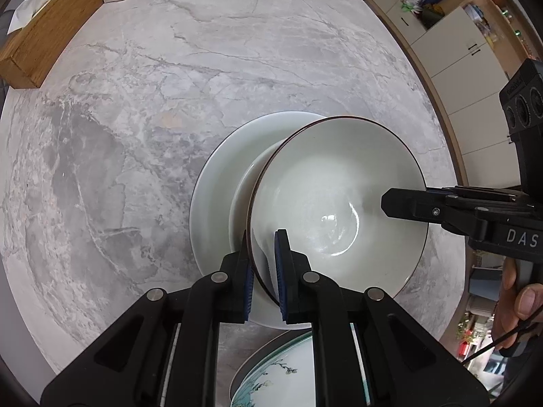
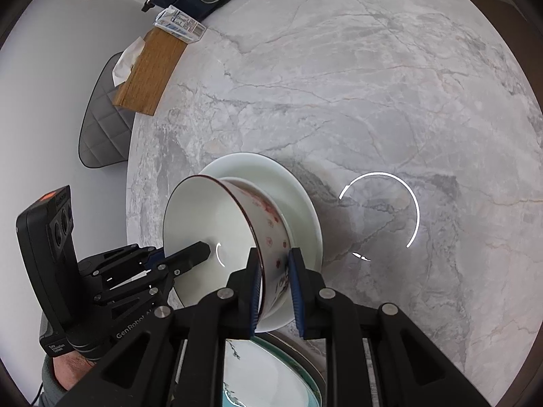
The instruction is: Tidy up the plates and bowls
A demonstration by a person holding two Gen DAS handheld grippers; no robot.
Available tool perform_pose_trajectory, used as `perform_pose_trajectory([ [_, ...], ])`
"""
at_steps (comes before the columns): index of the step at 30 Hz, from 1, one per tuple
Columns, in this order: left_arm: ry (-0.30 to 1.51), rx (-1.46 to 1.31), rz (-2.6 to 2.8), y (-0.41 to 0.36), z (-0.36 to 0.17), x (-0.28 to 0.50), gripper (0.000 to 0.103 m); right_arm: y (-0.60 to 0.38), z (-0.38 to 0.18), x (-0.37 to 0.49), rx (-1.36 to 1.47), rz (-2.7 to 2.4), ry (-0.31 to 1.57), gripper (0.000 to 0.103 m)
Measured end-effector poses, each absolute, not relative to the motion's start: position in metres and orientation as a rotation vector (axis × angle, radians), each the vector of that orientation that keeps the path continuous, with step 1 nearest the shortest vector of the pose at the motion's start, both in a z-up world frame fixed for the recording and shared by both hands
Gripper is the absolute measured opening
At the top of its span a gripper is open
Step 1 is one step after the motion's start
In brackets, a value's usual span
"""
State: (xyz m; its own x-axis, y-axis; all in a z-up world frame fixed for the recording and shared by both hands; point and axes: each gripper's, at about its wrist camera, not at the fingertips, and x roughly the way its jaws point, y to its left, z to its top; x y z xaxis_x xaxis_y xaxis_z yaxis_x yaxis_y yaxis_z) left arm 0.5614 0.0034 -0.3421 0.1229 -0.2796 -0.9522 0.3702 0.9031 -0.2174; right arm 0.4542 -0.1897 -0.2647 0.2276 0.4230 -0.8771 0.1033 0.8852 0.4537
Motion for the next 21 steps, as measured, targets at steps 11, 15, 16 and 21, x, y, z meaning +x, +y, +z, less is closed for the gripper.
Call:
perform_pose_trajectory([
  [11, 1.346, 0.024, -0.478, 0.011, -0.332, 0.558, 0.021, -0.170, -0.257, 0.452, 0.336, 0.215, 1.328, 0.038],
  [15, 1.334, 0.000, -0.496, 0.012, -0.328, 0.553, 0.037, -0.168, -0.255, 0.452, 0.317, 0.204, 1.326, 0.049],
  [16, 1.329, -0.009, -0.503, 0.013, -0.326, 0.550, 0.046, -0.167, -0.256, 0.452, 0.318, 0.202, 1.326, 0.052],
  [21, 1.291, -0.014, -0.493, 0.018, -0.315, 0.546, 0.064, -0.169, -0.255, 0.452, 0.327, 0.198, 1.323, 0.053],
])
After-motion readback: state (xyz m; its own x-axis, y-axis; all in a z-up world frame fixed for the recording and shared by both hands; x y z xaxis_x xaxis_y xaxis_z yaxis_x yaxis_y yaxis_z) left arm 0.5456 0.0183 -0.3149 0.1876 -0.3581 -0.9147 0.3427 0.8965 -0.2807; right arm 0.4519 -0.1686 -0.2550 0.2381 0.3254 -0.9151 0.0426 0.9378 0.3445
